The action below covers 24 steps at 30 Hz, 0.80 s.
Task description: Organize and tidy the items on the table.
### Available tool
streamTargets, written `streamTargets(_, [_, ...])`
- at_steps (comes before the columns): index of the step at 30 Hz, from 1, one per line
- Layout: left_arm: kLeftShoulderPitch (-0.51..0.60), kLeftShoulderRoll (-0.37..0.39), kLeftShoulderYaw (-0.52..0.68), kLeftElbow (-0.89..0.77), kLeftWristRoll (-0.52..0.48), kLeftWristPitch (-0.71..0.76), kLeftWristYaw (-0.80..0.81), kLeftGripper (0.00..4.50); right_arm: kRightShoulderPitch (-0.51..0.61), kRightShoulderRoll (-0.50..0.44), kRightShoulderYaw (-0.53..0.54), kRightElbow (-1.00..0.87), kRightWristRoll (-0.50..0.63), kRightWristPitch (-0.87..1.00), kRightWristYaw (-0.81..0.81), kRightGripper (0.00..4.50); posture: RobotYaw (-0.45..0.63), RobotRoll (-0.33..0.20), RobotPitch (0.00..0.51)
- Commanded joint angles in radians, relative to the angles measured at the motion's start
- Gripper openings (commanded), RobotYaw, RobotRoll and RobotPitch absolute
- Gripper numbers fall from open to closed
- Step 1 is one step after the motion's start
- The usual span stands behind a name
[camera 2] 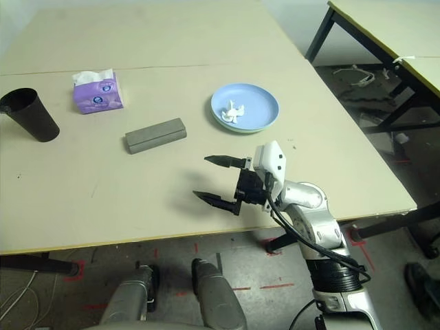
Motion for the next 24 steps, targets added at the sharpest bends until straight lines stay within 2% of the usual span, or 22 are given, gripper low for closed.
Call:
streamTargets(1, [0.012, -0.005, -0.003, 0.002, -0.004, -0.008, -0.004, 0.30, 0.015, -0.011, -0.005, -0.008, 0.010, 0.007, 0.008, 4.50, -0.13, 0.000, 0.240])
streamTargets(24, [-0.011, -0.038, 0.002, -0.011, -0.041, -0.024, -0.037, 0.30, 0.018, -0.014, 0.007, -0.040, 0.005, 0.022, 0.002, 4.50, -0.15, 0.000, 0.234])
